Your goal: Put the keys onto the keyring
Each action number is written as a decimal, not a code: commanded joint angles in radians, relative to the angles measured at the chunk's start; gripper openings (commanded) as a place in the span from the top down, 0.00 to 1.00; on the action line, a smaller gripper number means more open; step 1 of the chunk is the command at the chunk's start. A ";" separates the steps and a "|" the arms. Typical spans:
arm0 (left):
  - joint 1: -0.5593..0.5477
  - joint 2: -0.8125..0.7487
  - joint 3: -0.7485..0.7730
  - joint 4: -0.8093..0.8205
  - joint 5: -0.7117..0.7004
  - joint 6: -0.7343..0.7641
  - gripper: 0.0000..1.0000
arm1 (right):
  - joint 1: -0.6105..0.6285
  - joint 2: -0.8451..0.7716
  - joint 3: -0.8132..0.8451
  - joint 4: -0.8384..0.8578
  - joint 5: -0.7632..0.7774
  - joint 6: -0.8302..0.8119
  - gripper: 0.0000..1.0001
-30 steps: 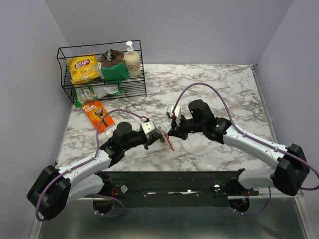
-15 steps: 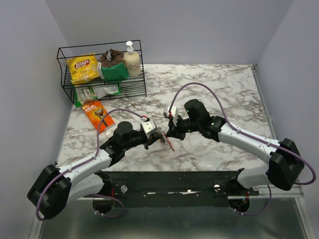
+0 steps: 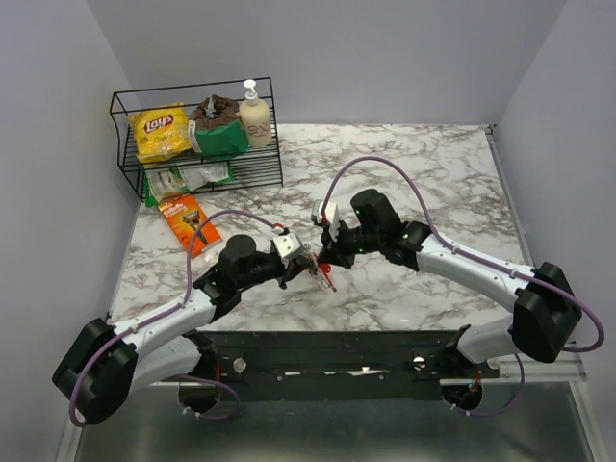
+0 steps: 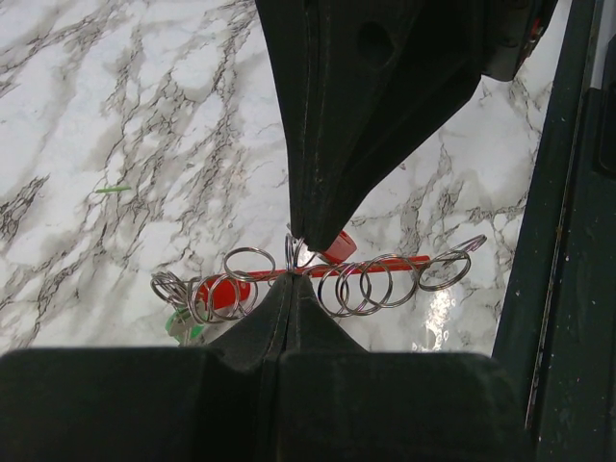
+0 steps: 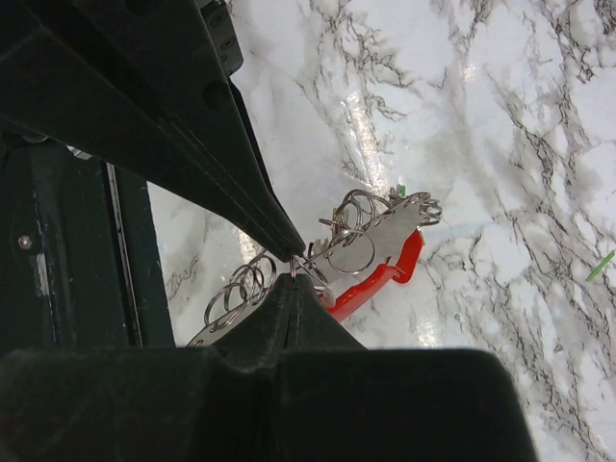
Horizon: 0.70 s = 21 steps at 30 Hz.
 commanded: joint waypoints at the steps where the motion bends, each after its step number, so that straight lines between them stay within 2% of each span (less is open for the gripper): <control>1: -0.006 -0.031 0.017 0.037 0.011 0.003 1.00 | -0.001 -0.001 0.008 0.008 0.040 0.006 0.99; 21: -0.009 -0.074 -0.005 0.059 0.027 0.004 1.00 | -0.001 -0.024 -0.023 0.045 0.111 0.033 0.99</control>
